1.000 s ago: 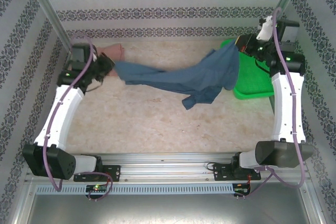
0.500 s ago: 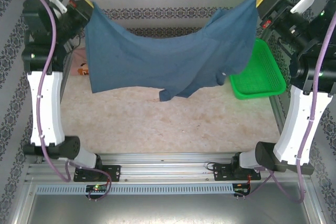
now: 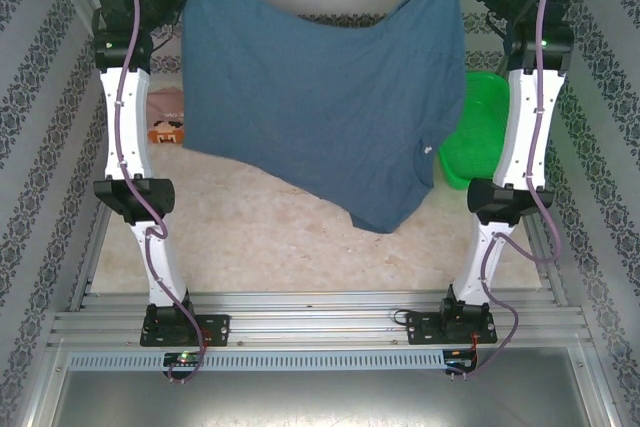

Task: Fold and stack the t-shirts

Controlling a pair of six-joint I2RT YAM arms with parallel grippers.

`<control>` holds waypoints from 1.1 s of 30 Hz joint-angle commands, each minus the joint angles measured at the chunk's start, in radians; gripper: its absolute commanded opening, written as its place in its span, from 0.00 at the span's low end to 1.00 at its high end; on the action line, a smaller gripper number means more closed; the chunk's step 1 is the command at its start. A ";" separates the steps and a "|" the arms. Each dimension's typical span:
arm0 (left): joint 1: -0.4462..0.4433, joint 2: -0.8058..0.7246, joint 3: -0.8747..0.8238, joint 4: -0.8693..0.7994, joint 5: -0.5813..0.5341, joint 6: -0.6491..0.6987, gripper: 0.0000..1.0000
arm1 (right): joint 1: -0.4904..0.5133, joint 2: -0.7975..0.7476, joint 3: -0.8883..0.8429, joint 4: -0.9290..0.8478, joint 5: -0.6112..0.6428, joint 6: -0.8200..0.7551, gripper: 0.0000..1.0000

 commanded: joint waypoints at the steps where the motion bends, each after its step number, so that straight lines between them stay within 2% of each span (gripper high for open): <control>1: 0.037 -0.024 0.049 0.226 0.031 -0.043 0.00 | -0.010 -0.035 0.031 0.247 0.029 0.030 0.00; 7: 0.095 -0.023 0.049 0.358 0.047 -0.097 0.00 | -0.029 -0.039 0.042 0.431 0.074 0.051 0.00; 10: 0.117 -0.023 0.050 0.408 0.061 -0.115 0.00 | -0.033 -0.048 0.045 0.463 0.071 0.049 0.00; 15: 0.157 -0.043 0.045 0.413 0.127 -0.098 0.00 | -0.069 -0.084 0.034 0.355 0.007 0.017 0.00; 19: 0.163 -0.111 -0.026 0.328 0.211 0.001 0.00 | -0.084 -0.199 -0.134 0.227 -0.059 -0.056 0.00; 21: 0.160 -0.193 -0.172 0.283 0.259 0.066 0.00 | -0.081 -0.301 -0.327 0.229 -0.080 -0.087 0.00; 23: 0.158 -0.348 -0.475 0.318 0.257 0.125 0.00 | -0.078 -0.446 -0.604 0.291 -0.062 -0.115 0.00; 25: 0.164 -0.550 -0.879 0.480 0.205 0.105 0.00 | -0.079 -0.590 -0.869 0.329 -0.040 -0.138 0.00; 30: 0.166 -0.876 -1.530 0.597 0.192 0.074 0.00 | -0.066 -0.884 -1.409 0.317 -0.019 -0.187 0.00; 33: 0.180 -1.083 -1.805 0.459 0.113 0.134 0.00 | -0.066 -1.037 -1.675 0.245 -0.002 -0.196 0.00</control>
